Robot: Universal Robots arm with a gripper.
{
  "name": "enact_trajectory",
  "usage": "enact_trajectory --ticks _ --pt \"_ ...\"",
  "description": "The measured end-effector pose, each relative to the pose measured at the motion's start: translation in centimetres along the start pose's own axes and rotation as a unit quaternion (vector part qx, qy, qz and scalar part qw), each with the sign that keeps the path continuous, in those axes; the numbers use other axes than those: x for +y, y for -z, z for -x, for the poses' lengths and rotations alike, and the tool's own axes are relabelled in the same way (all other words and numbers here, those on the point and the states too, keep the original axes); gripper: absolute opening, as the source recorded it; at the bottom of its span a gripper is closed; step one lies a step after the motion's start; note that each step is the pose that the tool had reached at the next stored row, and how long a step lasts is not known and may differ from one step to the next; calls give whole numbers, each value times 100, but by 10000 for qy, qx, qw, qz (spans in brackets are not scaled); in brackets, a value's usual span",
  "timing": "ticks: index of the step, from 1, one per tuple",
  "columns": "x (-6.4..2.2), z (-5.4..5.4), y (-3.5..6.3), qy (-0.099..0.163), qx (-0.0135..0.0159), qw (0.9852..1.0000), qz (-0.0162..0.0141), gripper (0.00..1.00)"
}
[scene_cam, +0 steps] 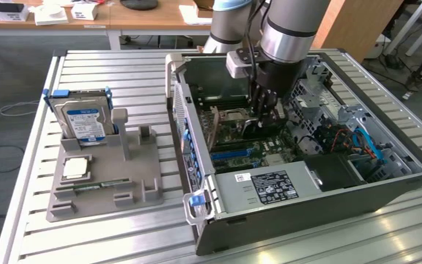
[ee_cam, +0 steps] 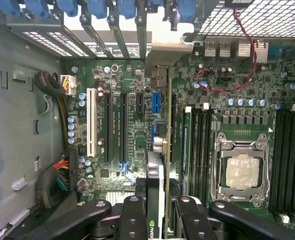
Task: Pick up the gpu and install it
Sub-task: 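Insert the gpu into the slot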
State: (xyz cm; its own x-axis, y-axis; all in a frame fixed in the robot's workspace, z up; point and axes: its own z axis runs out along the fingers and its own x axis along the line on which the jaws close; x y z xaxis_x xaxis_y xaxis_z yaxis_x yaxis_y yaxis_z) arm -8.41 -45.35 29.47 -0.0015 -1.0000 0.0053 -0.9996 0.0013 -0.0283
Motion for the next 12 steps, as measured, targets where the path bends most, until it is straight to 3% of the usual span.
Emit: enact_trajectory --ticks 12 --pt "6 1 -125 0 1 10000 1 27"
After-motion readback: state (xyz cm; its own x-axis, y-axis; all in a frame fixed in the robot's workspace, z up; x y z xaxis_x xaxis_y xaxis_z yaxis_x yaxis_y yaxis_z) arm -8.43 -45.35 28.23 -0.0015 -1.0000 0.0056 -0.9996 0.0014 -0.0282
